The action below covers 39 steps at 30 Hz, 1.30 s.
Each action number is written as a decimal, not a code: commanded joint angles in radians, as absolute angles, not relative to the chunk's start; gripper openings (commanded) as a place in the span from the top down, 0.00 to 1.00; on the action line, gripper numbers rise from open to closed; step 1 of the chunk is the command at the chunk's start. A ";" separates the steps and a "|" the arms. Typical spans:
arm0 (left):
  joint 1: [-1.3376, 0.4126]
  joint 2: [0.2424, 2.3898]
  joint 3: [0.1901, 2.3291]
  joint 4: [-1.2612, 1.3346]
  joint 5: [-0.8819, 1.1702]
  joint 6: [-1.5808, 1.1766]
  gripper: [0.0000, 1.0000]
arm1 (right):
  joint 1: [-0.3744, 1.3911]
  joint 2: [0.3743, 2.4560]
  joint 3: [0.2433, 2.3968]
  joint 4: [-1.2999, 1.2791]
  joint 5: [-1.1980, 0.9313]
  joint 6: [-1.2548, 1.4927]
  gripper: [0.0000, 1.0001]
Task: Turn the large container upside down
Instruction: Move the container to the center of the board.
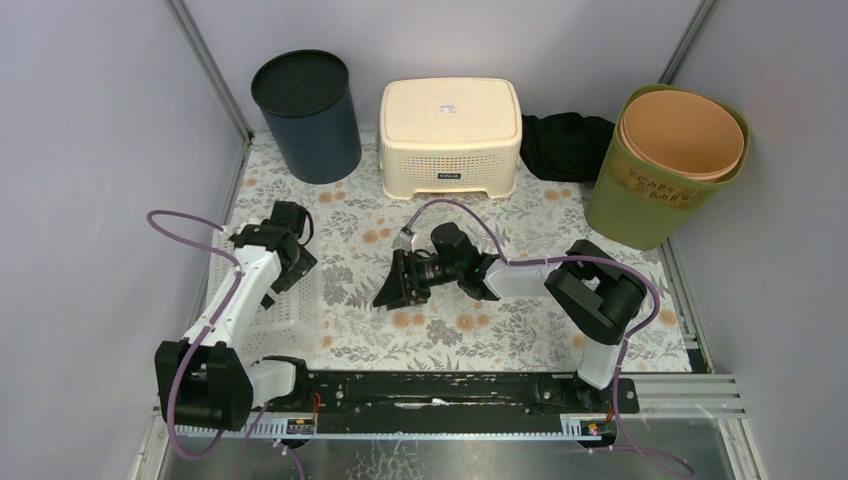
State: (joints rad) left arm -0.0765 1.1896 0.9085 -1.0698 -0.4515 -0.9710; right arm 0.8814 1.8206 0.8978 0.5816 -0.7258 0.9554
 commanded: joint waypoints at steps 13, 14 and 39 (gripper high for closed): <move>-0.058 1.227 0.866 -0.611 -0.244 -0.690 0.00 | 0.858 1.849 0.913 0.637 -0.755 0.962 0.27; -0.057 1.230 0.874 -0.604 -0.243 -0.692 0.00 | 0.856 1.852 0.914 0.642 -0.756 0.965 0.27; -0.025 1.121 1.123 -0.593 -0.040 -0.530 0.00 | 0.816 1.704 1.044 0.160 -0.675 0.688 0.22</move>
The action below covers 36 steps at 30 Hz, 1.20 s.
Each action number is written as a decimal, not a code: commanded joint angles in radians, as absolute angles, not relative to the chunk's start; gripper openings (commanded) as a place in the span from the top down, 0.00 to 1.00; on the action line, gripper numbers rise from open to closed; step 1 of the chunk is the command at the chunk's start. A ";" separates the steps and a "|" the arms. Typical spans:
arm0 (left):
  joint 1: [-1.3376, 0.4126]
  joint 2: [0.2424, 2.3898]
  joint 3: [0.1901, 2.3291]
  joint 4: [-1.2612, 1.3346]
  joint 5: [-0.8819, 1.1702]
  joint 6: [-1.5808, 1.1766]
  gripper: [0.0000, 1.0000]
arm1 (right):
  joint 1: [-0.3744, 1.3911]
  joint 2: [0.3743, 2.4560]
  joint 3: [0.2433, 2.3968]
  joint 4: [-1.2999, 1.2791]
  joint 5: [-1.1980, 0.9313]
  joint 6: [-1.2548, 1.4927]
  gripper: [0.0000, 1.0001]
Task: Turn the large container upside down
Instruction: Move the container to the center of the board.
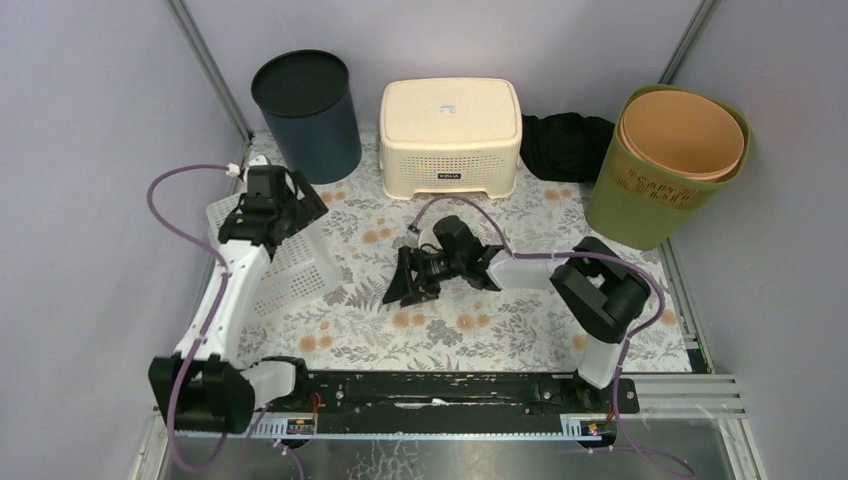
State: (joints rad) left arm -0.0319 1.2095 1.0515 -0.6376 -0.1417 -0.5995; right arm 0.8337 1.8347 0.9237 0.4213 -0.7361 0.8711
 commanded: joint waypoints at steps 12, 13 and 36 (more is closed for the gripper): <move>-0.193 1.176 1.166 -0.605 0.165 -0.518 0.00 | 0.465 1.484 1.521 -0.673 -0.317 0.330 0.13; -0.232 1.187 1.165 -0.603 0.149 -0.523 0.00 | 0.417 1.483 1.574 -0.717 -0.286 0.315 0.12; -0.474 1.372 1.047 -0.461 -0.017 -0.575 0.00 | -0.141 1.863 2.321 -0.949 0.090 0.237 0.11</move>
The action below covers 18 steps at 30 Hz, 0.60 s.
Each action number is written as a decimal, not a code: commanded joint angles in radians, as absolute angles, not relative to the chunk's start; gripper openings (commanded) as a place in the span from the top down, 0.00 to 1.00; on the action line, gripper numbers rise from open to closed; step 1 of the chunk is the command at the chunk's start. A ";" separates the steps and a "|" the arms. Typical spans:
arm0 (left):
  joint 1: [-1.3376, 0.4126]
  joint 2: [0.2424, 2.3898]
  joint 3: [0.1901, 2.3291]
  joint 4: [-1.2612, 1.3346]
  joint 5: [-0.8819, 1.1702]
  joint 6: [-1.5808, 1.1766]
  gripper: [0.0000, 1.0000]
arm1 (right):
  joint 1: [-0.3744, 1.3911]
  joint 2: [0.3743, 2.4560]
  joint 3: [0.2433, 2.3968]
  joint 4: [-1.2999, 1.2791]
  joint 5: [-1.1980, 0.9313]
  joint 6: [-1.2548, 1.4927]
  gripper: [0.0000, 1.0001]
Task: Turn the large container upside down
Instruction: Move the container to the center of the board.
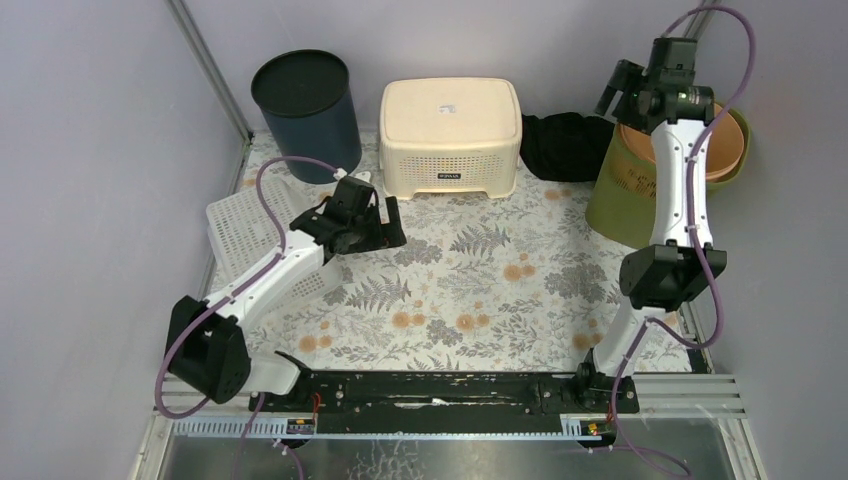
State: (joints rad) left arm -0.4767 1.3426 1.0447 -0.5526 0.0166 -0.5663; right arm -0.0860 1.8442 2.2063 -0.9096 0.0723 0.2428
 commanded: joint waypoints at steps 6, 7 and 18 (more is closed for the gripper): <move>-0.474 1.416 1.069 -0.445 -0.005 -0.565 0.00 | -0.155 1.888 2.293 -0.940 0.034 0.247 0.12; -0.474 1.418 1.070 -0.444 -0.006 -0.562 0.00 | -0.155 1.895 2.287 -0.944 0.034 0.246 0.12; -0.470 1.395 1.046 -0.439 0.000 -0.565 0.00 | -0.153 1.960 2.294 -0.966 0.042 0.256 0.15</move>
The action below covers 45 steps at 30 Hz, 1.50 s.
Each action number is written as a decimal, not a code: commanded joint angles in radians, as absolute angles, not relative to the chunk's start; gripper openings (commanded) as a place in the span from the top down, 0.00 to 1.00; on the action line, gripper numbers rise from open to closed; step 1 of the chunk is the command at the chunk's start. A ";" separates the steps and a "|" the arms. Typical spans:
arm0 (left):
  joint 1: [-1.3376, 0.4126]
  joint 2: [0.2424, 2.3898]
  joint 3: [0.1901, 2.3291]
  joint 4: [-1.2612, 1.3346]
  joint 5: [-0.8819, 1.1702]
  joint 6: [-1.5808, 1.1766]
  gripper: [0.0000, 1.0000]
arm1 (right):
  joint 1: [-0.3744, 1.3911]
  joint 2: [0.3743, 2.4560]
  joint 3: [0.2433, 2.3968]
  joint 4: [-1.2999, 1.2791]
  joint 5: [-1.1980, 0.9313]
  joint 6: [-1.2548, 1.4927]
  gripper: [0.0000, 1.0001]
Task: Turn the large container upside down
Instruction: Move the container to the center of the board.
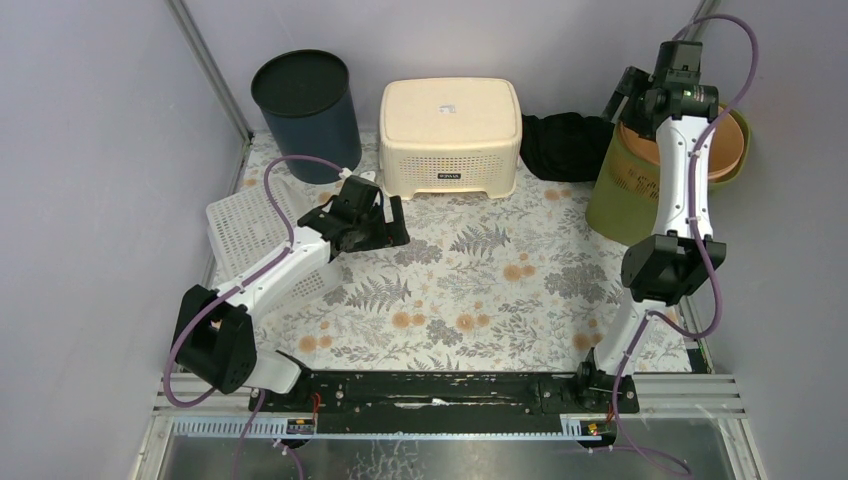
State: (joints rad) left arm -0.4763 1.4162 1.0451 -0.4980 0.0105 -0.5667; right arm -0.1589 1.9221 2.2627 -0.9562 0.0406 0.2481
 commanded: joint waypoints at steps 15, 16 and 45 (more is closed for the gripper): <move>-0.471 1.372 1.061 -0.466 0.012 -0.564 0.00 | -0.136 1.996 2.264 -0.973 0.055 0.255 0.78; -0.471 1.370 1.062 -0.467 0.013 -0.566 0.00 | -0.134 1.981 2.254 -0.972 0.054 0.255 0.83; -0.471 1.166 1.071 -0.596 -0.008 -0.577 0.00 | 0.306 1.282 1.599 -0.893 -0.033 0.331 1.00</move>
